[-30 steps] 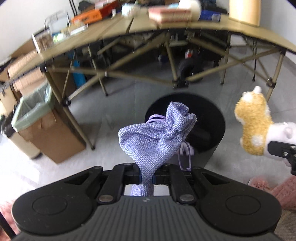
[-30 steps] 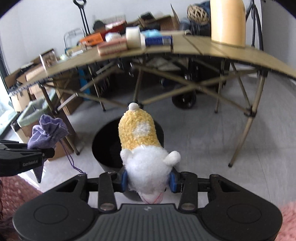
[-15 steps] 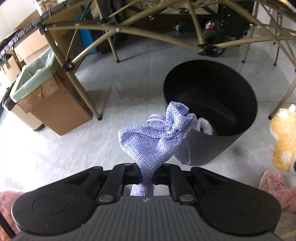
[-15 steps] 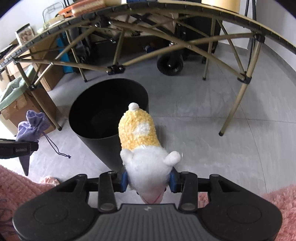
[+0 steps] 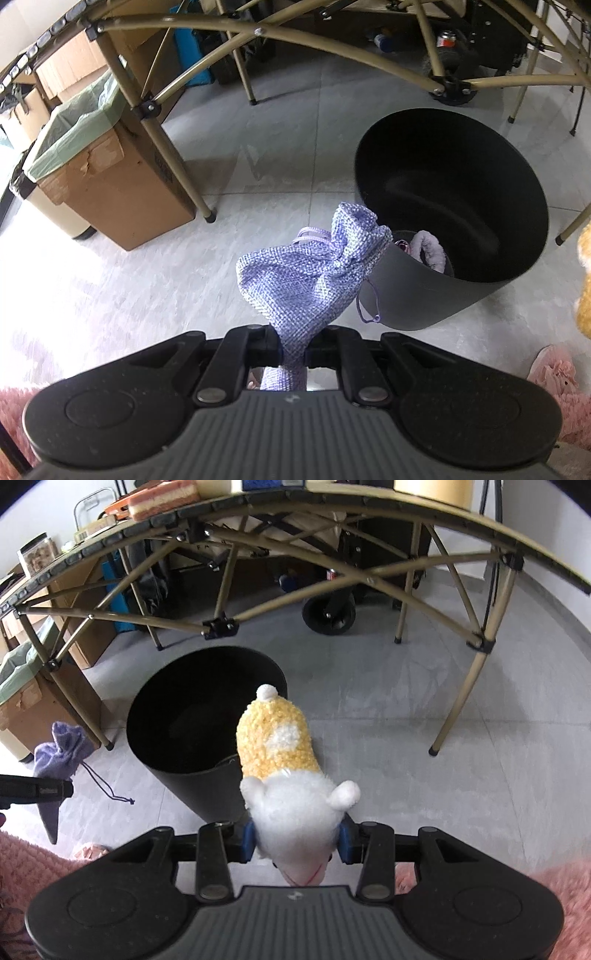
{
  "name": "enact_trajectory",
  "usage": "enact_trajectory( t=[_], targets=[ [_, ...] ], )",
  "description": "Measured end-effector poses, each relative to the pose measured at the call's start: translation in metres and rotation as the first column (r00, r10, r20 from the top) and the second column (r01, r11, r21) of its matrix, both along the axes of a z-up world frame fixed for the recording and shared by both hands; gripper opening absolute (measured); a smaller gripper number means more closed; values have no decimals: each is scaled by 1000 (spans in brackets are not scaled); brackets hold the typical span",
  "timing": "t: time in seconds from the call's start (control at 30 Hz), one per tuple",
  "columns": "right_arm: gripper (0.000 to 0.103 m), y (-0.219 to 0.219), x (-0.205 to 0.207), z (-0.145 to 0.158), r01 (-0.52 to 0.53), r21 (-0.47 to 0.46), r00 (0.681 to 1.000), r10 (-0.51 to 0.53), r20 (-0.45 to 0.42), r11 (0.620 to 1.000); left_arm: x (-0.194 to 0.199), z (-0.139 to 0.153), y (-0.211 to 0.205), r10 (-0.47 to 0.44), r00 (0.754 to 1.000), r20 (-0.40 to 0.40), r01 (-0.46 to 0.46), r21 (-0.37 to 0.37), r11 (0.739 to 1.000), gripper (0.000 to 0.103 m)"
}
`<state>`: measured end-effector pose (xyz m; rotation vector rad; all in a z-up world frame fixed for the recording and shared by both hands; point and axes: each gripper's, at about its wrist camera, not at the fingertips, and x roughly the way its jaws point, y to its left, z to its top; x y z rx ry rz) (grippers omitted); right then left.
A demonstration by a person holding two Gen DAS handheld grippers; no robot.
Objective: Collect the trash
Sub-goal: 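Lower the lamb plush over the bin and open the right tool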
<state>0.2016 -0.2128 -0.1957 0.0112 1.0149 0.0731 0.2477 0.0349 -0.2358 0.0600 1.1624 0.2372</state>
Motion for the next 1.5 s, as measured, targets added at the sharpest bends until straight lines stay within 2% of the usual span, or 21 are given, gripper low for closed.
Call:
enact_trajectory(
  t=[0.33, 0.77, 1.37, 1.5],
  targets=[
    [40, 20, 32, 3, -37, 9, 999, 37, 13, 999, 9, -2, 6, 29, 1000, -6, -29, -17, 999, 10],
    [40, 60, 75, -6, -142, 11, 990, 142, 5, 990, 20, -5, 9, 53, 999, -11, -54, -8, 999, 10],
    [41, 98, 120, -36, -206, 31, 976, 207, -66, 978, 23, -5, 8, 73, 997, -8, -73, 9, 997, 10],
    [45, 97, 126, -40, -206, 49, 975, 210, -80, 977, 23, -3, 7, 70, 998, -3, -70, 6, 997, 10]
  ],
)
